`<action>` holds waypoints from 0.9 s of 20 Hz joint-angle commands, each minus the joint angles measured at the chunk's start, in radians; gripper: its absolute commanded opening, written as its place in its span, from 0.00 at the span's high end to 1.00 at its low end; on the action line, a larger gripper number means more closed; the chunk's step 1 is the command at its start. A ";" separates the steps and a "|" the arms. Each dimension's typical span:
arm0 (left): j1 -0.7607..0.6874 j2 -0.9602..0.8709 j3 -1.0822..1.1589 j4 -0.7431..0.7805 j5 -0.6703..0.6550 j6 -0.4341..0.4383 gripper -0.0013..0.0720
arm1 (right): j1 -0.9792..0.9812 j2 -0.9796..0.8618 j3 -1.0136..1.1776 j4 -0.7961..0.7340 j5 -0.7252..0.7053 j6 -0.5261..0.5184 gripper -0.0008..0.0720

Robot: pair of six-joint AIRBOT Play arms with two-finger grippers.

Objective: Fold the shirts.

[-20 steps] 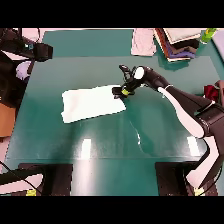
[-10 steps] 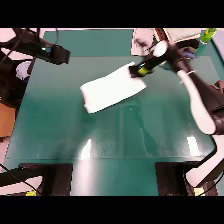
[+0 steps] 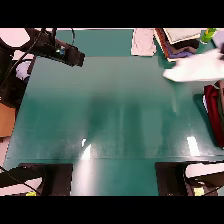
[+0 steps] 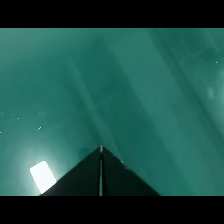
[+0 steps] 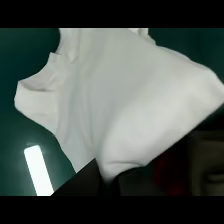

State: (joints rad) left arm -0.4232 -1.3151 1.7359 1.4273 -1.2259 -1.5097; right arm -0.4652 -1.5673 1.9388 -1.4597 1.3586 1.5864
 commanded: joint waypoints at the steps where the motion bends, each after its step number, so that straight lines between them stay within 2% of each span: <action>1: -0.005 -0.001 0.000 -0.011 0.006 -0.001 0.95 | -0.227 0.024 0.002 0.013 0.007 -0.002 0.96; 7: -0.005 -0.001 0.000 -0.048 0.007 -0.009 0.95 | -0.323 0.024 0.016 0.036 -0.019 -0.002 0.96; 10: -0.005 -0.001 0.000 -0.050 0.006 -0.008 0.95 | -0.320 0.024 0.111 0.162 -0.037 -0.003 0.97; 13: -0.005 -0.001 0.000 -0.051 0.006 -0.008 0.95 | -0.311 0.053 0.181 0.156 -0.048 -0.003 0.97; 18: -0.005 -0.001 0.000 -0.051 0.005 0.000 0.95 | -0.370 0.208 0.009 0.150 -0.079 -0.061 0.96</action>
State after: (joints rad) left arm -0.4282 -1.3151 1.7359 1.3781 -1.2198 -1.5169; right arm -0.8047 -1.4303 2.0129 -1.3128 1.2903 1.5635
